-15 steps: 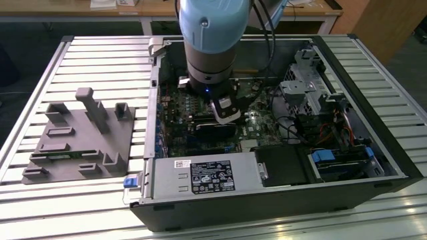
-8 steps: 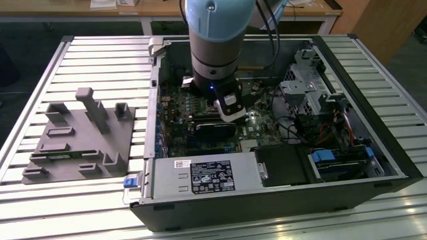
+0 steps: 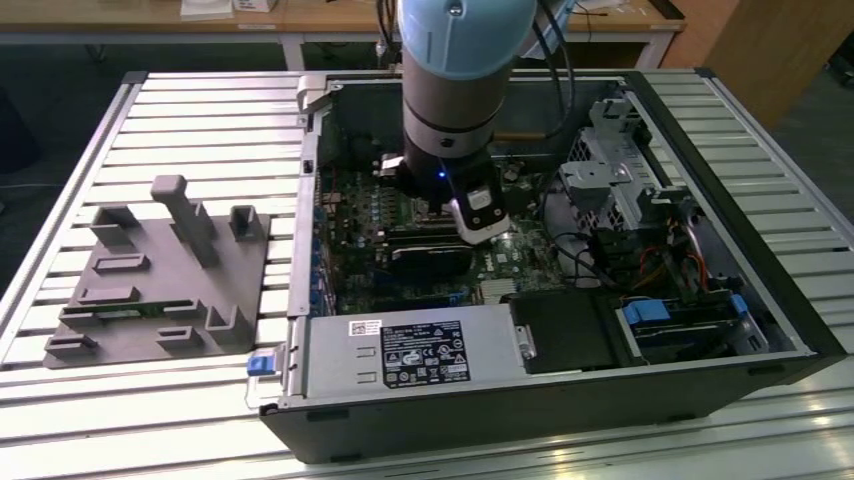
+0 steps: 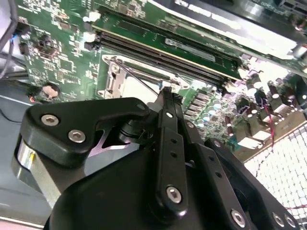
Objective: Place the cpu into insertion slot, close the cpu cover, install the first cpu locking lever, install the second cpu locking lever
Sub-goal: 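Install the second cpu locking lever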
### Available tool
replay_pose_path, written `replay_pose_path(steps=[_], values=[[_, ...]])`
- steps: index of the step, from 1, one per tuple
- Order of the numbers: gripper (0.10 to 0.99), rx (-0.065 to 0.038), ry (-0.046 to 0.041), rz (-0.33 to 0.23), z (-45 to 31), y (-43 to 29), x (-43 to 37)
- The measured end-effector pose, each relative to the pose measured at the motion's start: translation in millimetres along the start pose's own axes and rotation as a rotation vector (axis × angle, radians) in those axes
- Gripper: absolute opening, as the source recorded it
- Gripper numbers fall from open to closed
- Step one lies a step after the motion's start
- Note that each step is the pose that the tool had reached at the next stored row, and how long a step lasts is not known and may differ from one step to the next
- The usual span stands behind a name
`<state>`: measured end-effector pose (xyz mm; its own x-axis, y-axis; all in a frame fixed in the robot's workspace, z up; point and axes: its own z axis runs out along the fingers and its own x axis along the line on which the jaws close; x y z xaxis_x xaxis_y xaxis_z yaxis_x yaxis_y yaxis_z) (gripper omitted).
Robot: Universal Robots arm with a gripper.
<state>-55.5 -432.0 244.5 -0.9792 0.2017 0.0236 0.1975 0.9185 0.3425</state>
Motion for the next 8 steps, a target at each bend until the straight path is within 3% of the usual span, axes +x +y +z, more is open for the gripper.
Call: replay_pose_path(steps=[8], values=[[0.106,0.000,-0.0001,0.000,9.8,0.3,-0.2]])
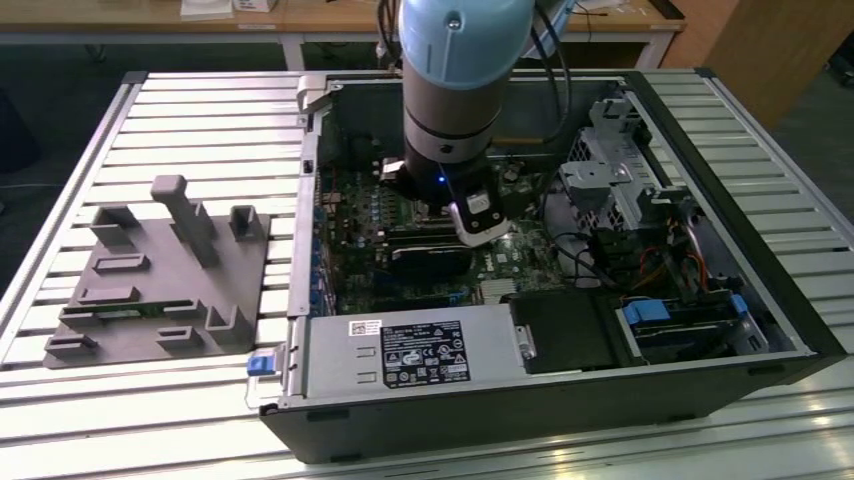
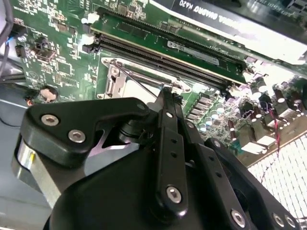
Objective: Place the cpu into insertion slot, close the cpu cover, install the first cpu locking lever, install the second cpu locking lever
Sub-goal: 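Install the second cpu locking lever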
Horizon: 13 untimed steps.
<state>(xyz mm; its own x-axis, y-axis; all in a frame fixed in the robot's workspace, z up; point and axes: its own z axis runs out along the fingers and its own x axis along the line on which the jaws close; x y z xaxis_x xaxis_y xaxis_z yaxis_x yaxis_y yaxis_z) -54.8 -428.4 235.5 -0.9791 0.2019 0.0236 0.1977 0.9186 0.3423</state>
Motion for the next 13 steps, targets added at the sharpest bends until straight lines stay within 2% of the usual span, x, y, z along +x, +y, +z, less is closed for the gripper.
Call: replay_pose_path(steps=[6,13], values=[[0.106,0.000,0.0001,0.000,8.8,-0.5,1.9],[0.106,-0.003,0.0007,0.000,18.0,-5.5,13.3]])
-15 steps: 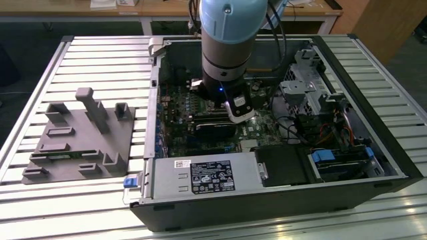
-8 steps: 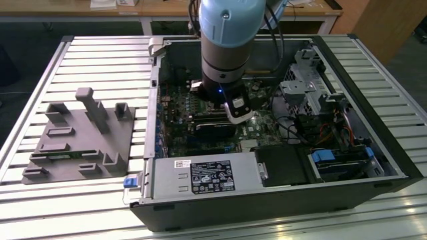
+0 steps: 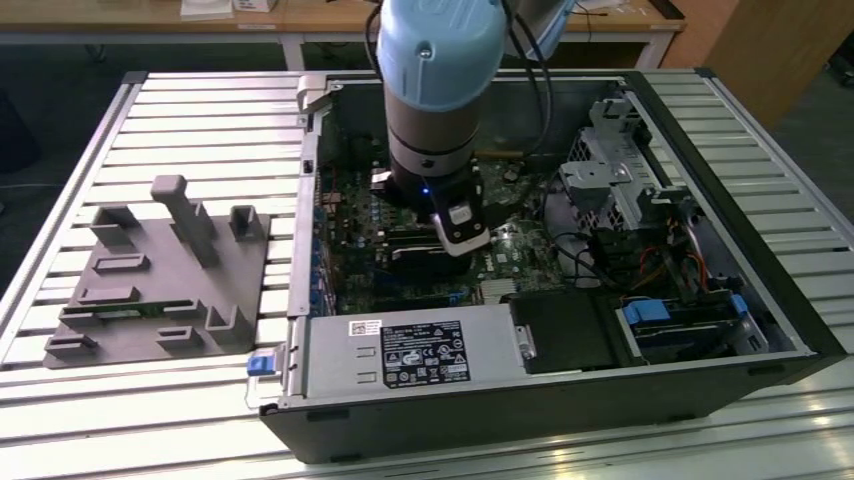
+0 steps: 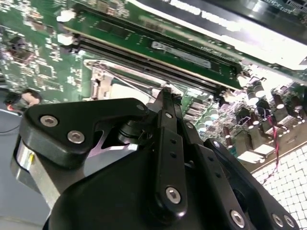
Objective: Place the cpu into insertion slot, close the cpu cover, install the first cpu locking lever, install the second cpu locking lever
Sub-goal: 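Install the second cpu locking lever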
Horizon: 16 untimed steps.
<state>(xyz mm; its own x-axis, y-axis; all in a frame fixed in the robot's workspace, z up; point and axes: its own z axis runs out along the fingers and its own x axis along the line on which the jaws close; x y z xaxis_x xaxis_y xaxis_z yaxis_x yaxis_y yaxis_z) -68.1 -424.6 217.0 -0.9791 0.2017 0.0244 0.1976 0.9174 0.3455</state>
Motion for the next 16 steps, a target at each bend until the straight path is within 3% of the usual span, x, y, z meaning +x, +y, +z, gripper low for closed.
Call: replay_pose_path(steps=[8,16], values=[[0.106,-0.010,0.0021,0.001,10.4,-5.7,10.5],[0.106,-0.030,0.0060,0.002,18.6,-9.0,12.1]])
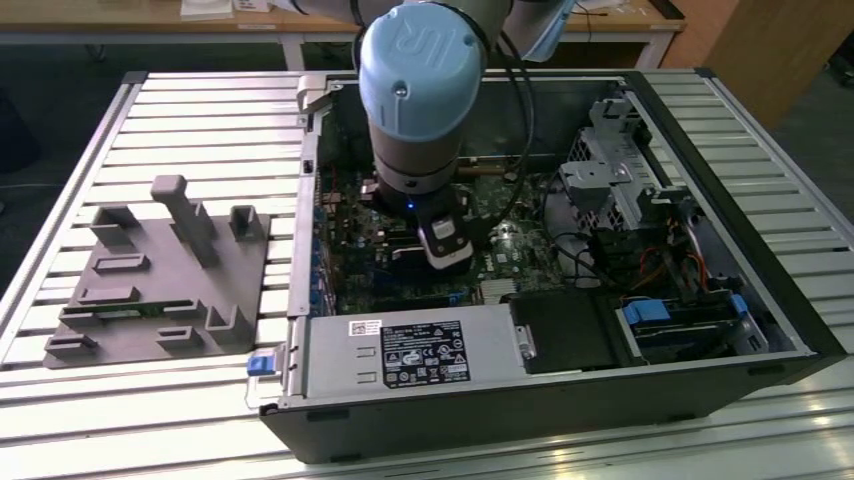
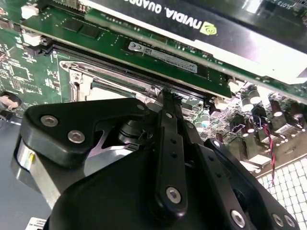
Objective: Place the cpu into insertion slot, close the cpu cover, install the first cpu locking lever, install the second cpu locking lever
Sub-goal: 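Install the second cpu locking lever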
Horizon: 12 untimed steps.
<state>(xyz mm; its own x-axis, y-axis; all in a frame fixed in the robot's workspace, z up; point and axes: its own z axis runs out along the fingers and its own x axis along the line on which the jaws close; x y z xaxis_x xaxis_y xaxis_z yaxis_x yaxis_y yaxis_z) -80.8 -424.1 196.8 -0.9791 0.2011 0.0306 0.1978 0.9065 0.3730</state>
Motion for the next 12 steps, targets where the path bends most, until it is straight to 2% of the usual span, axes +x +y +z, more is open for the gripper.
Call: replay_pose_path(steps=[3,7,12], values=[[0.106,-0.012,0.0024,0.000,2.6,-1.1,0.4],[0.106,-0.024,0.0046,0.001,6.4,-3.0,1.9],[0.106,-0.025,0.0051,0.001,10.5,-4.1,6.4]])
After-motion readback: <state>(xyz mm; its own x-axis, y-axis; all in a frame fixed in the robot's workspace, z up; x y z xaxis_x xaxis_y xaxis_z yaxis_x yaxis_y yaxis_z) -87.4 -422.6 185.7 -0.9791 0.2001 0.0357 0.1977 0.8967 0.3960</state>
